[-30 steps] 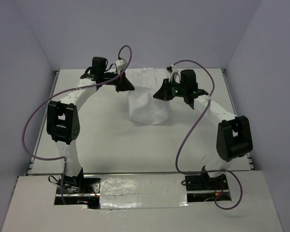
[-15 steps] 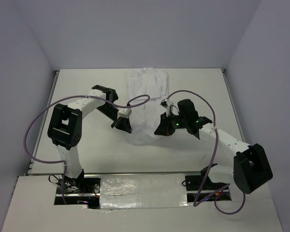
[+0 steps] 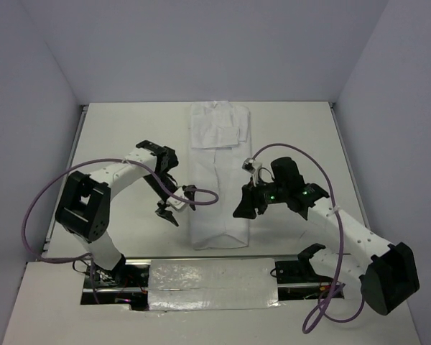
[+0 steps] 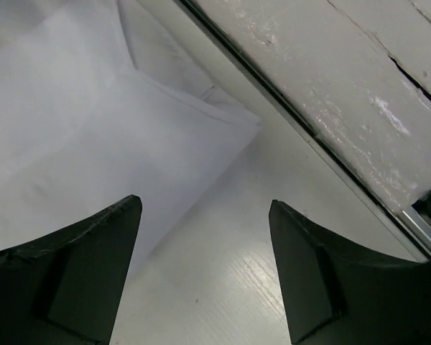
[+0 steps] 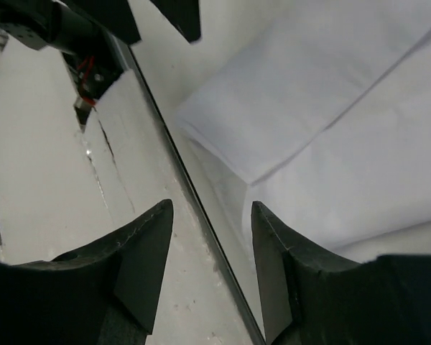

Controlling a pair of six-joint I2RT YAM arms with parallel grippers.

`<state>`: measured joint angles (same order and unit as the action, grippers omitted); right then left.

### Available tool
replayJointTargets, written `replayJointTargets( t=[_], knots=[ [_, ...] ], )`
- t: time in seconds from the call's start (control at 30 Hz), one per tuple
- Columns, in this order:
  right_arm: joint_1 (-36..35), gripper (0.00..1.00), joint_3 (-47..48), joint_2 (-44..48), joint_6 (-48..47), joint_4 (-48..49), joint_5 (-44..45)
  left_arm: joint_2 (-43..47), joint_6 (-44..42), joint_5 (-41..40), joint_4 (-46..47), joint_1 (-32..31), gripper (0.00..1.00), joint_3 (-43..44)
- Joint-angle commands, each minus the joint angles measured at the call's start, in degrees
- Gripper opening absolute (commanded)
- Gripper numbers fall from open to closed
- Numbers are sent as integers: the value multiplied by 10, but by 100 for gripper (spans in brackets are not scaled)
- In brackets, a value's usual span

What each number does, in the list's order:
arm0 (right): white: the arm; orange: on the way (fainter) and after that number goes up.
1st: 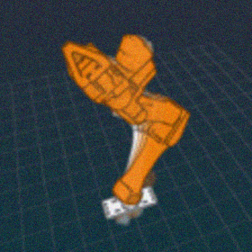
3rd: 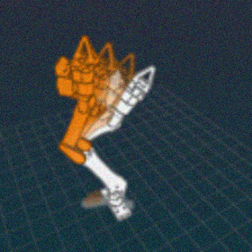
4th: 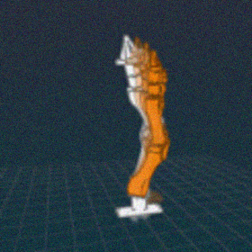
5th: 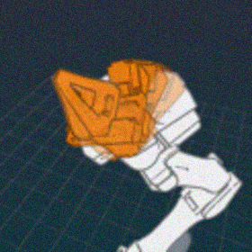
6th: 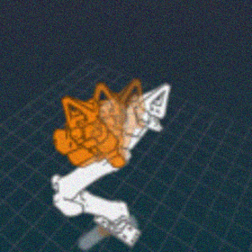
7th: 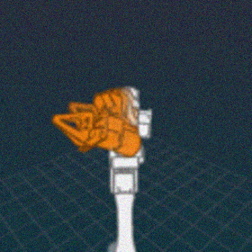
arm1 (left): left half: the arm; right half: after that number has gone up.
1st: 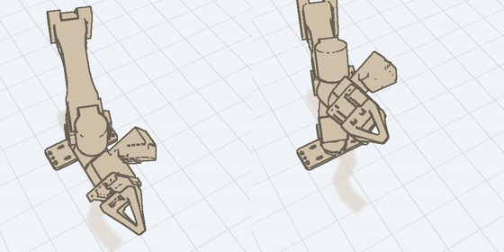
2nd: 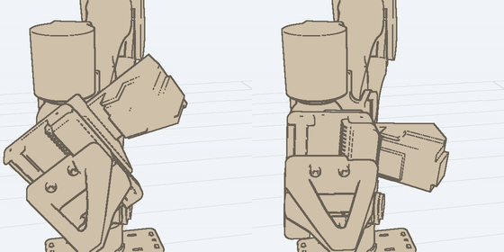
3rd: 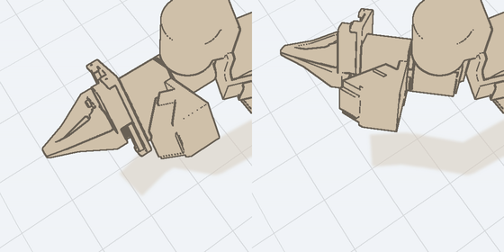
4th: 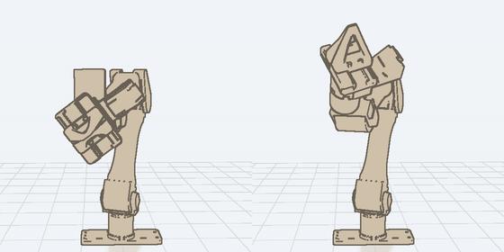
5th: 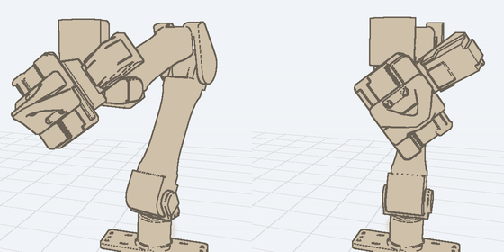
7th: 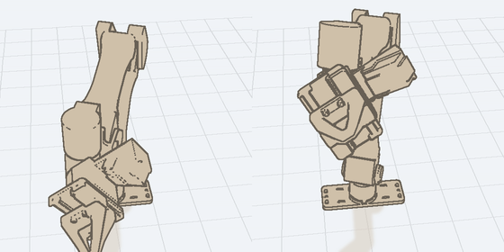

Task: Fold and stack the long sleeve shirts
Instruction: Fold the shirt

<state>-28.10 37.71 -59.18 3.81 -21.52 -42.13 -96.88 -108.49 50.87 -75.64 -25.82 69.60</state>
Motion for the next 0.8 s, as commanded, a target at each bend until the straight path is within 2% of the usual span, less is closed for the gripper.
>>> replayJointTargets(
  t=[0.0, 0.03, 0.07, 0.13, 0.17, 0.2, 0.23, 0.27, 0.3, 0.37, 0.4, 0.43, 0.57, 0.6, 0.63, 0.77],
  knots=[
    [-1, 54, 59, 23, -24, -10, -36, 41, -33, -20, -29, -12, 84, -2],
    [0, 49, 63, 18, -17, 9, -36, 48, -31, -28, -29, -13, 83, -9],
    [-1, 35, 73, -2, -1, 22, -33, 55, -28, -34, -27, -13, 81, -13],
    [-2, 23, 82, -28, 22, 67, 6, 72, 38, -32, 18, -11, 76, -24],
    [-2, 18, 93, -59, 37, 83, 29, 76, 138, -29, 56, -9, 75, -27],
    [-2, 15, 103, -77, 57, 92, 67, 77, 185, -37, 146, -5, 72, -33],
    [-1, 13, 114, -96, 62, 90, 80, 75, 207, -45, 179, -5, 65, -36],
    [-2, 14, 135, -132, 69, 83, 92, 72, 208, -54, 195, -5, 64, -39],
    [-1, 14, 144, -147, 79, 76, 99, 72, 147, -60, 198, -7, 63, -48],
    [-1, 23, 155, -171, 85, 23, 125, 81, 56, -101, 199, -21, 69, -70],
    [-2, 27, 147, -168, 90, 10, 137, 101, 57, -110, 223, -38, 71, -87],
    [1, 36, 136, -158, 108, -2, 164, 114, 60, -116, 284, -48, 75, -123],
    [0, 38, 80, -119, 167, 34, 210, 147, 52, -147, 399, -97, 81, -204],
    [0, 40, 84, -125, 174, 26, 226, 144, 40, -153, 402, -114, 81, -219],
    [0, 47, 88, -134, 186, 21, 237, 137, 27, -159, 399, -121, 82, -224],
    [-25, 51, 84, -161, 198, 20, 262, 125, 18, -154, 430, -135, 83, -262]
  ],
)
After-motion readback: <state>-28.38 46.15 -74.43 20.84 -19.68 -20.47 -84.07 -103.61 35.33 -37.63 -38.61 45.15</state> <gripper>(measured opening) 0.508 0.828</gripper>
